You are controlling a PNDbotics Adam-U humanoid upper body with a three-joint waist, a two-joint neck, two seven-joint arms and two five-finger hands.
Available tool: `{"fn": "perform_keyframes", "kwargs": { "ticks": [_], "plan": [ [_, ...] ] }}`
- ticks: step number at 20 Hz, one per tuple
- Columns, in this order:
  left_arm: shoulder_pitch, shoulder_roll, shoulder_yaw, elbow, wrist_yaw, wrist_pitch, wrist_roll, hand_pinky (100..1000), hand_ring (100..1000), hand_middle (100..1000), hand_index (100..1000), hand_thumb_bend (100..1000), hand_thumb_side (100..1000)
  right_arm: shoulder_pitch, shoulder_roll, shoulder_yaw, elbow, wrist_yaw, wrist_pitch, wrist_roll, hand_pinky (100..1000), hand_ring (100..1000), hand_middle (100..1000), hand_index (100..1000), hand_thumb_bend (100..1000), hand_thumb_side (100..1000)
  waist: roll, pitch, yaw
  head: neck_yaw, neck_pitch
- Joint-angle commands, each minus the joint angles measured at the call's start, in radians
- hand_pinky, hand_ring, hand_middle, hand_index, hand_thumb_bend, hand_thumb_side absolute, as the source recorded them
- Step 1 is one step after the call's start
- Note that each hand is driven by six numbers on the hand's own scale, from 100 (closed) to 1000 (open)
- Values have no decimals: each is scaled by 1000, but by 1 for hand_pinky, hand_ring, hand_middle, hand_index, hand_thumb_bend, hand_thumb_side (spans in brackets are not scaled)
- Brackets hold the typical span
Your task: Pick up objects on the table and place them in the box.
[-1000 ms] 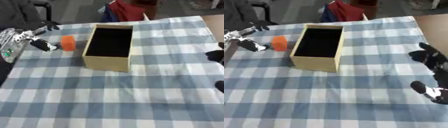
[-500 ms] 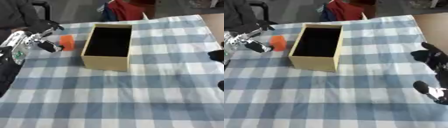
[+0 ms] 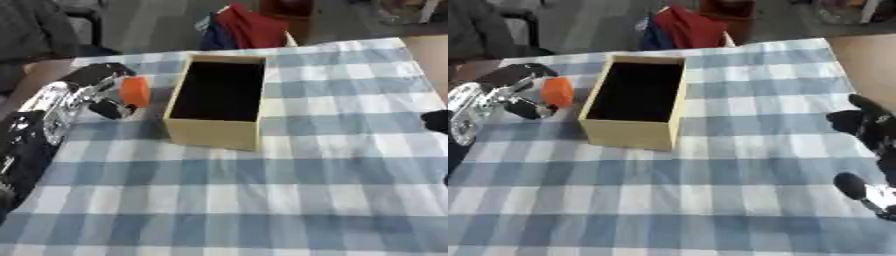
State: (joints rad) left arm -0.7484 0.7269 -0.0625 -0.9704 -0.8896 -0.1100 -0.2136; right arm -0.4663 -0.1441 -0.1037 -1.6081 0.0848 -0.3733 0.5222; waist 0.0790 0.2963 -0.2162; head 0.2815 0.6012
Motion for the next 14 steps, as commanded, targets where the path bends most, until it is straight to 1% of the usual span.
{"fn": "perform_keyframes", "kwargs": {
  "ticks": [1,5,7,8,10,11,14],
  "plan": [
    [-11,20,11,0,17,6,28,849,867,863,920,293,301,-15,-4,1,-22,-7,0,0,873,865,768,1000,648,550,-3,-16,0,4,-7],
    [-5,16,8,3,42,14,43,817,792,781,889,266,276,-16,-4,0,-21,-7,0,0,873,865,768,1000,648,552,-4,-15,-1,3,-4],
    [-2,17,7,-2,52,17,48,772,696,668,842,259,161,-16,-4,0,-21,-7,-1,0,873,865,769,1000,648,552,-4,-15,-1,2,-4],
    [-1,17,7,-6,55,19,54,749,636,598,816,250,117,-16,-4,0,-21,-7,-1,0,873,865,769,1000,648,552,-3,-15,0,1,-3],
    [1,20,9,-23,70,22,80,712,552,500,776,240,101,-16,-5,-1,-20,-5,-1,0,873,865,769,1000,649,552,-3,-17,0,-2,0],
    [1,22,10,-34,80,25,100,700,524,468,761,229,100,-16,-5,-1,-20,-5,-1,0,873,865,769,1000,650,551,-4,-17,0,-3,2],
    [2,31,13,-77,127,35,164,691,493,423,744,187,100,-15,-5,-2,-20,-3,-2,0,873,866,769,1000,649,551,-3,-20,1,-6,5]
  ]
}}
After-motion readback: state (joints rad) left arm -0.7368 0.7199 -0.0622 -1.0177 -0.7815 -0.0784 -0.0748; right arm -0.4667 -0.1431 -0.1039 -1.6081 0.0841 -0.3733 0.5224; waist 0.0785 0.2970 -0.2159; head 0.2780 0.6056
